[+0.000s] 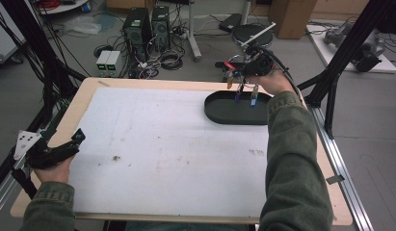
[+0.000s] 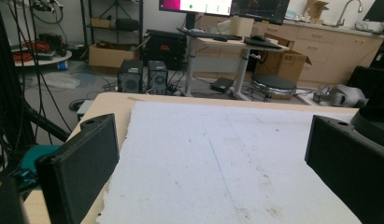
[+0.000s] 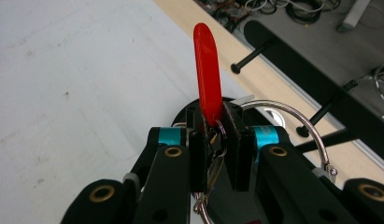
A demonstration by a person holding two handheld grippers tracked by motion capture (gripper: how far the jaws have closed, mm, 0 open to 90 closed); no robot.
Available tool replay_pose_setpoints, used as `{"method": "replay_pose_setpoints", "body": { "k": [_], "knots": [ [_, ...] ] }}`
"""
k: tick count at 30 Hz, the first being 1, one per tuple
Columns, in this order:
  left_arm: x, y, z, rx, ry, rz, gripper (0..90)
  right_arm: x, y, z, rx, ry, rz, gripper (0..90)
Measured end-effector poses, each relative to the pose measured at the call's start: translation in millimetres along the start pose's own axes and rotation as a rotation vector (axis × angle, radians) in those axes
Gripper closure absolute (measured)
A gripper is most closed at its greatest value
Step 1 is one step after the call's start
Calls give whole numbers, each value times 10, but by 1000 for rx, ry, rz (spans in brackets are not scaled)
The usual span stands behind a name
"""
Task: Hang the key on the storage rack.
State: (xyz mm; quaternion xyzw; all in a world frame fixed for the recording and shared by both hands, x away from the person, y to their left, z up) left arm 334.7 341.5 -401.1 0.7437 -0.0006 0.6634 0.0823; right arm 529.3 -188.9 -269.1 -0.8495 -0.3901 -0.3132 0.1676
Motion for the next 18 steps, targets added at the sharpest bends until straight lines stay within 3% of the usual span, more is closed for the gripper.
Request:
{"method": "replay_pose_setpoints", "body": {
  "k": [11,18],
  "knots": [
    [-4,-1,-1,-4,-4,4,33,106,140,52,-14,-23,19,814],
    [-5,4,-3,-7,-5,7,33,60,207,153,-20,-52,39,812]
  ]
}}
Point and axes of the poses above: each handheld gripper's, and its own axes: z roughly forward along the jaws, x roughly out of its top, y roughly to its right, the point moved 6 cm from there along z, roughly forward along the jaws, and after that the axes turned 3 degrees about x, right-handed, at the moved point
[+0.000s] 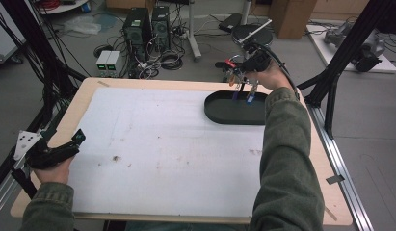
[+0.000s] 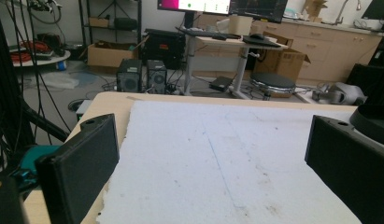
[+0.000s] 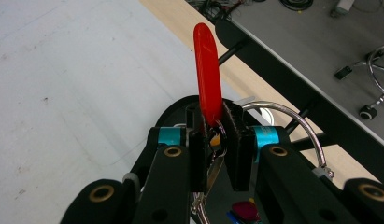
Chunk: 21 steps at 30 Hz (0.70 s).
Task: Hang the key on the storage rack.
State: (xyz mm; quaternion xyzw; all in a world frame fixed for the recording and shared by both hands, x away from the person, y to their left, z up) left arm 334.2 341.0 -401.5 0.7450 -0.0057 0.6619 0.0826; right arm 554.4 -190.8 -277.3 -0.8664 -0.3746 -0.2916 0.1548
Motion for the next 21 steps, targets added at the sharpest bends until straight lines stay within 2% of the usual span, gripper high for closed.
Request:
{"method": "replay_pose_setpoints", "body": {
  "k": [4,9,18,20,21],
  "knots": [
    [2,-2,-3,2,1,-6,33,4,2,51,-21,-3,0,810],
    [2,-7,-9,-1,1,-3,33,-70,51,130,-47,-14,44,807],
    [1,-3,-1,-2,2,-8,33,-91,106,95,-77,6,37,792],
    [0,-5,0,-1,1,-6,33,-78,96,73,-84,23,45,731],
    [1,-4,0,-1,2,-8,33,-78,96,73,-84,23,45,731]
  ]
}}
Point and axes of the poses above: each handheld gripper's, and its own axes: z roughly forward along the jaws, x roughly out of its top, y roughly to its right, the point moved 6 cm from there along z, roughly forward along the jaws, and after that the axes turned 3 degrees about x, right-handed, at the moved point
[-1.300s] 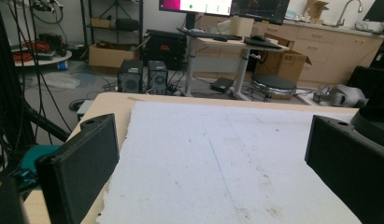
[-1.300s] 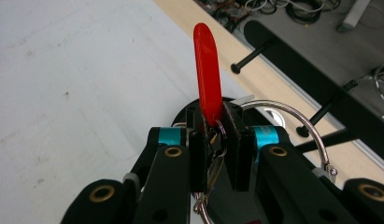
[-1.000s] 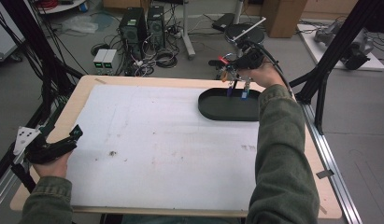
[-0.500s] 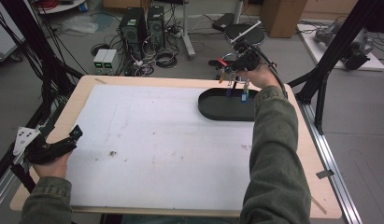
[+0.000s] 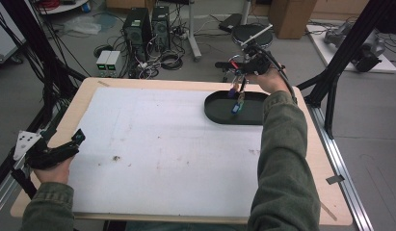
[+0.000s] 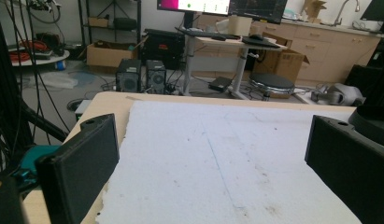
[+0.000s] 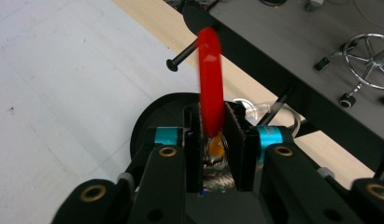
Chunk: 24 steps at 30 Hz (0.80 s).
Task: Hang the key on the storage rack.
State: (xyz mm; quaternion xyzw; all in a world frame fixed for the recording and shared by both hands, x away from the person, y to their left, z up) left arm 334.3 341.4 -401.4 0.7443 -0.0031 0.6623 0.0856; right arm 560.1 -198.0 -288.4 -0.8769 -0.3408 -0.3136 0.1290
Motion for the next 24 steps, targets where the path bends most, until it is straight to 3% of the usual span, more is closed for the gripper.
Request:
{"method": "replay_pose_setpoints", "body": {
  "k": [1,8,9,11,12,13,14,19,24],
  "knots": [
    [0,-2,-1,0,-2,0,34,29,-14,-32,-1,38,16,673],
    [3,-2,-5,-3,0,-3,33,45,-24,-74,-1,62,30,509],
    [4,-2,-4,-3,2,-6,33,40,-29,-79,0,62,32,457],
    [4,-3,-4,-2,2,-7,33,26,-28,-93,-19,67,42,248],
    [3,-2,-2,-4,1,-7,33,26,-28,-93,-19,67,42,248],
    [2,-2,-2,-6,1,-7,33,17,-44,-103,-19,77,38,88],
    [1,-1,0,-6,-1,-6,33,16,-56,-110,-22,79,40,38],
    [-1,-3,2,-1,-3,-4,33,3,-92,-139,-46,68,57,5],
    [-6,-13,7,5,-9,-8,33,-74,-167,-156,-2,61,98,4]
  ]
}}
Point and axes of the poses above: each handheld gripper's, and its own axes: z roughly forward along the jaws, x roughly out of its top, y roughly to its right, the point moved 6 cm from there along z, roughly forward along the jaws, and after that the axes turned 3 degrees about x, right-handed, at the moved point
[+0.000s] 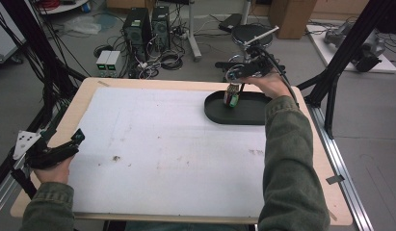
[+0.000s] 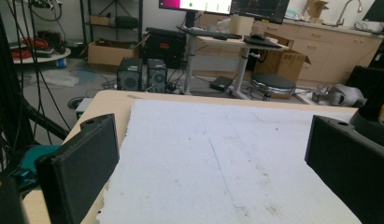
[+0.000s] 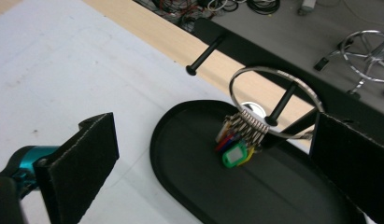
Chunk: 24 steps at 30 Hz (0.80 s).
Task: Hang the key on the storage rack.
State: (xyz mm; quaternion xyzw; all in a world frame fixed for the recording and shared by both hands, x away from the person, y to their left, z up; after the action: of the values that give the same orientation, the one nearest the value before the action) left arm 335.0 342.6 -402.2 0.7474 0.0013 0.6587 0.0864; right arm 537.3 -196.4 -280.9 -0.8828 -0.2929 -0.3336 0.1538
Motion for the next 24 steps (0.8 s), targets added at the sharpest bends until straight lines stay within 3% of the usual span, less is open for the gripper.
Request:
{"method": "replay_pose_setpoints", "body": {
  "k": [6,18,24],
  "knots": [
    [0,6,7,-6,-1,-5,33,-112,18,-85,-31,-10,30,5],
    [3,11,15,-5,-2,-5,33,-132,-52,-312,-20,24,57,5],
    [4,11,11,-6,-1,-4,33,-147,-94,-408,-42,30,58,4]
  ]
}}
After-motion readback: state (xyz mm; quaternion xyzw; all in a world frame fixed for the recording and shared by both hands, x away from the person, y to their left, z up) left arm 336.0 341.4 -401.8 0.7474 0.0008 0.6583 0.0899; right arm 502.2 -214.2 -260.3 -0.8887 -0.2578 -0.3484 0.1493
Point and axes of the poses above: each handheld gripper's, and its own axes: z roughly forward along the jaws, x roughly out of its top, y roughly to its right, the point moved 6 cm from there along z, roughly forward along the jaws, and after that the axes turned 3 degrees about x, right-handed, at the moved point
